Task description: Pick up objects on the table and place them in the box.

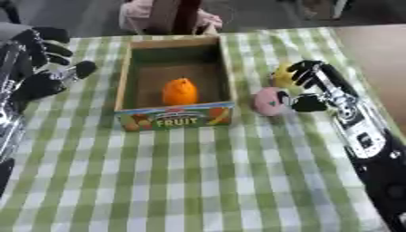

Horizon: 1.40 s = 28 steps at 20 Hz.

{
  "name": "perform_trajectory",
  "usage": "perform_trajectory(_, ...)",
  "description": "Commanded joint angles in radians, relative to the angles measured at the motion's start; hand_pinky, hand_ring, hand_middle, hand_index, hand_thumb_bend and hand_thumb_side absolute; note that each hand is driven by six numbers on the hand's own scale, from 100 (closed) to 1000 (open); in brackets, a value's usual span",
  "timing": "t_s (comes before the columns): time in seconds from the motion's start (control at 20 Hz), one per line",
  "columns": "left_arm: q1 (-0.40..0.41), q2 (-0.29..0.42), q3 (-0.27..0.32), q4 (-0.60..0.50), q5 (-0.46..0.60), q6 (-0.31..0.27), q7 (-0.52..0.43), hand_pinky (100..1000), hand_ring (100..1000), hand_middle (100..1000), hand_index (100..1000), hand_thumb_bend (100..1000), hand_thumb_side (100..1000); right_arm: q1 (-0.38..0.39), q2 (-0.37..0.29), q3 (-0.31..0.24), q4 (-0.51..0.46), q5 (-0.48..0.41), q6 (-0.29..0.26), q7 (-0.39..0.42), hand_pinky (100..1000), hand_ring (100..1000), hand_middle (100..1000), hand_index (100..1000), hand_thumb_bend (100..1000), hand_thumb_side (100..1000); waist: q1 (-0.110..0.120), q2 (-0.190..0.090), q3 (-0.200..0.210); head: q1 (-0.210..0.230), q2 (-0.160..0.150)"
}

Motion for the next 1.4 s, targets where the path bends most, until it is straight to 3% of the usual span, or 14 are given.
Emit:
perform_trajectory(0.05,-0.011,0.019,0.009,-0.01,0.0,-0.001,-0.002,613,617,647,725,866,344,-0.009,-0.039,-0.005,-0.051,-0.019,0.007,0.002,644,643,590,766,419,100,-0.003,-0.015,-0.001,0.002,-0.008)
perform_trajectory(0.55,-0.011,0.019,0.009,-0.01,-0.001,0.0,-0.003,619,617,648,725,868,341,0.002,-0.041,0.019,-0.063,-0.026,0.005,0.036,645,645,590,767,448,100,-0.002,-0.015,-0.001,0.002,-0.008)
perform_trajectory(1.4,-0.01,0.018,0.009,-0.011,0.0,0.0,-0.005,622,617,647,725,866,340,0.003,-0.007,0.068,-0.009,-0.003,-0.029,0.101,647,648,592,762,423,100,-0.003,-0.014,0.001,-0.001,-0.006)
